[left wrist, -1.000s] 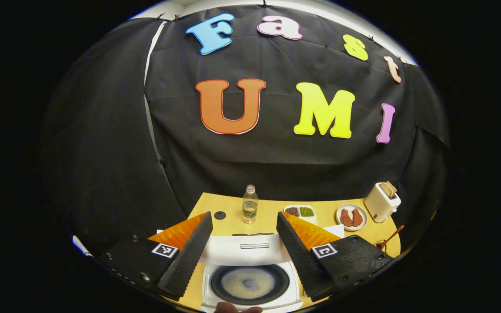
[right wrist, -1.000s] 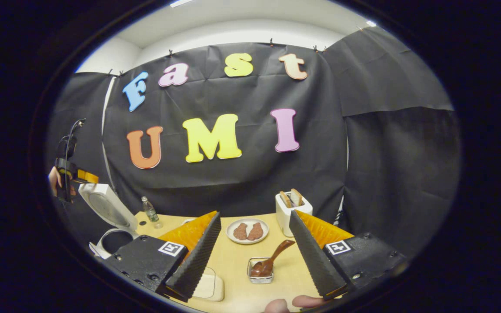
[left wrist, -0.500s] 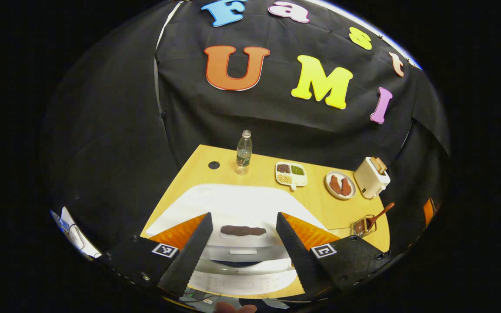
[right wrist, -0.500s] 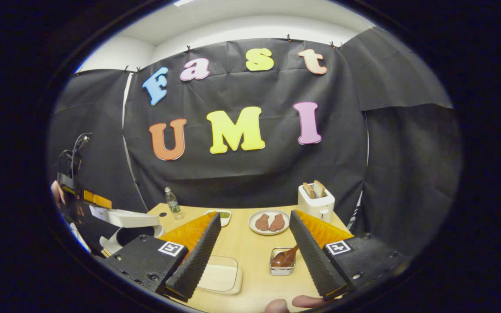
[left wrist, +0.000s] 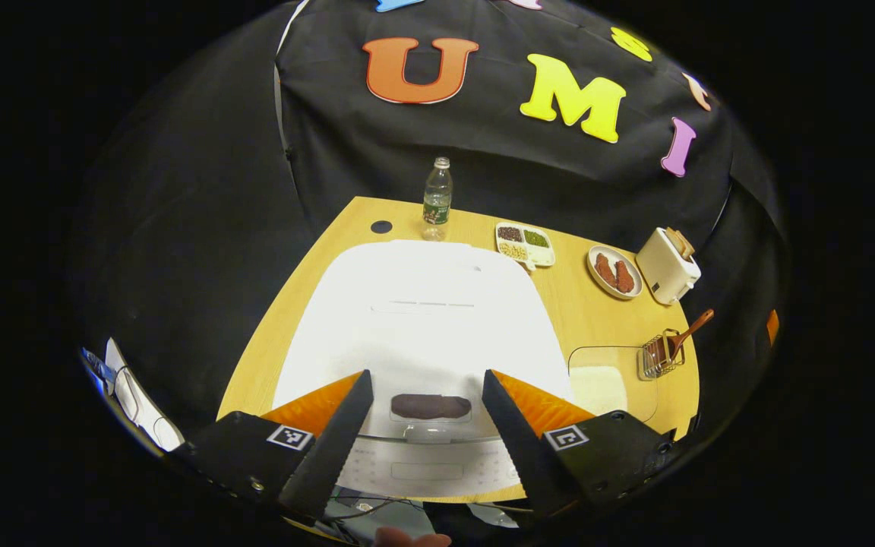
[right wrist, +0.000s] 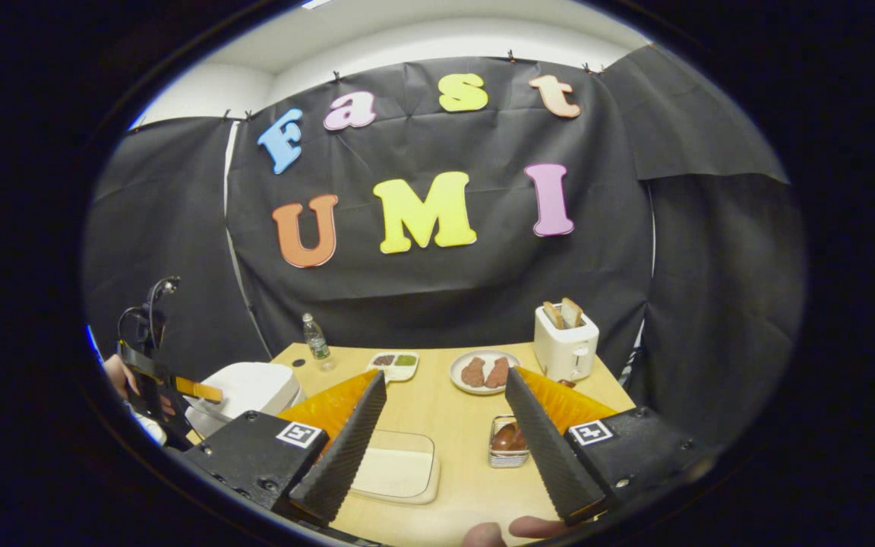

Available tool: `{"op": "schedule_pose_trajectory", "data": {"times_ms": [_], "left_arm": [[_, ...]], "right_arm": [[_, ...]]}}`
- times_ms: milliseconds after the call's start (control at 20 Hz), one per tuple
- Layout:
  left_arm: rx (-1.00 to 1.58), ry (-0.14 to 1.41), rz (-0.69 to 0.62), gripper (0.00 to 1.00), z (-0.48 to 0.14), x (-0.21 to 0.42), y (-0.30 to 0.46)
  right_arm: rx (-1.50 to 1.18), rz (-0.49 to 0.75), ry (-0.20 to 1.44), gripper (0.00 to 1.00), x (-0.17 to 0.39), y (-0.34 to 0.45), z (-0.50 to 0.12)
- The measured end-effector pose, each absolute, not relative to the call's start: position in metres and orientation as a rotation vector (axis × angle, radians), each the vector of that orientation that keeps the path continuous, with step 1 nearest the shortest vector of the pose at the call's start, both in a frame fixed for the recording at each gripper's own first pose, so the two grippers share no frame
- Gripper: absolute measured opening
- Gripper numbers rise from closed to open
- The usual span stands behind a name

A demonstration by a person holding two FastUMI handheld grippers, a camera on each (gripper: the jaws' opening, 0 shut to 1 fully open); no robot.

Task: Close the left gripper, press the button to open the rice cooker; take a wooden spoon from the chopstick holder with the right hand, scoop a spoonful of rice and pour it into the rice cooker, then put the wooden spoon back into the chopstick holder.

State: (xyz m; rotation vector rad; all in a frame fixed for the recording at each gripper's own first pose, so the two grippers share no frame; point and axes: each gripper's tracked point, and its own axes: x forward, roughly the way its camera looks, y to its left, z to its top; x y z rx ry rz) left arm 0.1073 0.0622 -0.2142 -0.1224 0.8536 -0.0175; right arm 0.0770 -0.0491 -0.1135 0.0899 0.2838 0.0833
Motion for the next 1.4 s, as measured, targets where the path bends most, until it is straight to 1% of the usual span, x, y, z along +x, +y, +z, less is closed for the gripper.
{"op": "schedule_pose_trajectory", "data": {"times_ms": [50,100,350,400,650,900,1050,1250,1300,1350,1400], "left_arm": [[-0.121,0.866,-0.011,1.0,-0.22,0.106,0.063],[-0.119,0.885,0.002,0.95,-0.226,0.102,0.066],[-0.072,0.923,0.012,0.97,-0.239,0.092,0.073],[-0.064,0.923,0.005,0.99,-0.238,0.093,0.073],[0.03,0.887,-0.059,0.99,-0.243,0.09,0.074],[-0.007,0.784,-0.023,1.0,-0.241,0.096,0.074],[-0.006,0.747,0.013,0.97,-0.237,0.095,0.074],[-0.046,0.67,0.076,0.97,-0.212,0.101,0.074],[-0.045,0.68,0.086,0.97,-0.212,0.1,0.074],[-0.05,0.711,0.095,0.97,-0.216,0.095,0.073],[-0.064,0.738,0.105,1.0,-0.22,0.09,0.072]], "right_arm": [[0.091,0.087,0.285,1.0,0.079,-0.046,-0.114],[0.091,0.092,0.286,1.0,0.079,-0.043,-0.114],[0.1,0.108,0.284,1.0,0.085,-0.032,-0.119],[0.109,0.111,0.286,1.0,0.086,-0.03,-0.121],[0.154,0.118,0.304,1.0,0.087,-0.023,-0.131],[0.133,0.135,0.302,1.0,0.082,-0.016,-0.131],[0.139,0.156,0.294,1.0,0.088,-0.017,-0.124],[0.124,0.195,0.264,1.0,0.105,-0.023,-0.112],[0.126,0.21,0.266,1.0,0.108,-0.024,-0.114],[0.129,0.231,0.274,0.96,0.112,-0.023,-0.117],[0.13,0.251,0.285,0.96,0.116,-0.024,-0.121]]}}
